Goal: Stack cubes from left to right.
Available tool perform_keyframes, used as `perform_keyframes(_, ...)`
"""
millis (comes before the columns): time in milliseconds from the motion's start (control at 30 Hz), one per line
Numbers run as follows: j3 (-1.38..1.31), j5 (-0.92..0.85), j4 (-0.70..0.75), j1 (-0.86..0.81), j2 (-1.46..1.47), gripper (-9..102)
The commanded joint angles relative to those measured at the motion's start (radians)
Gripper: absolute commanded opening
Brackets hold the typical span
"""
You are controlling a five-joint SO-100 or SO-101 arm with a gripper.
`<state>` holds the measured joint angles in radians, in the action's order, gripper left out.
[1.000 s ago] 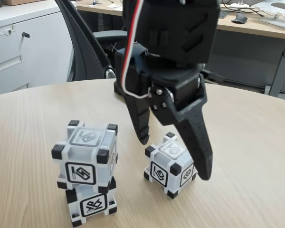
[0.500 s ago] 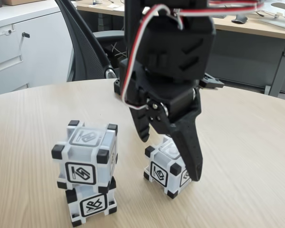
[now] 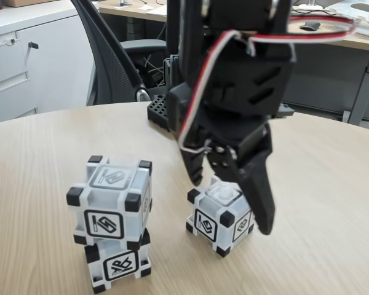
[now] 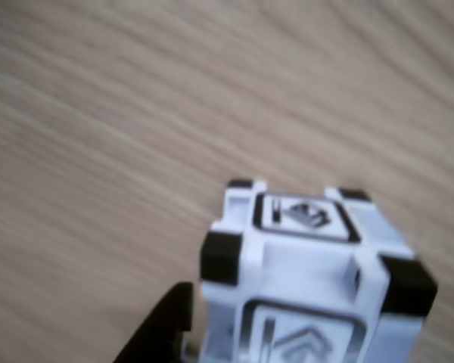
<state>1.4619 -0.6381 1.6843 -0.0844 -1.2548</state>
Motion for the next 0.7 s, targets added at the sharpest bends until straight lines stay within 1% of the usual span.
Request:
perform_keyframes(0, 0.002, -0.003, 0.002, -0.006, 0.006, 38)
perform_keyframes(500, -0.002, -0.017, -0.002, -0.006, 0.087, 36)
perform_keyframes(667, -0.012, -0.014, -0.002, -0.006, 0.091, 30)
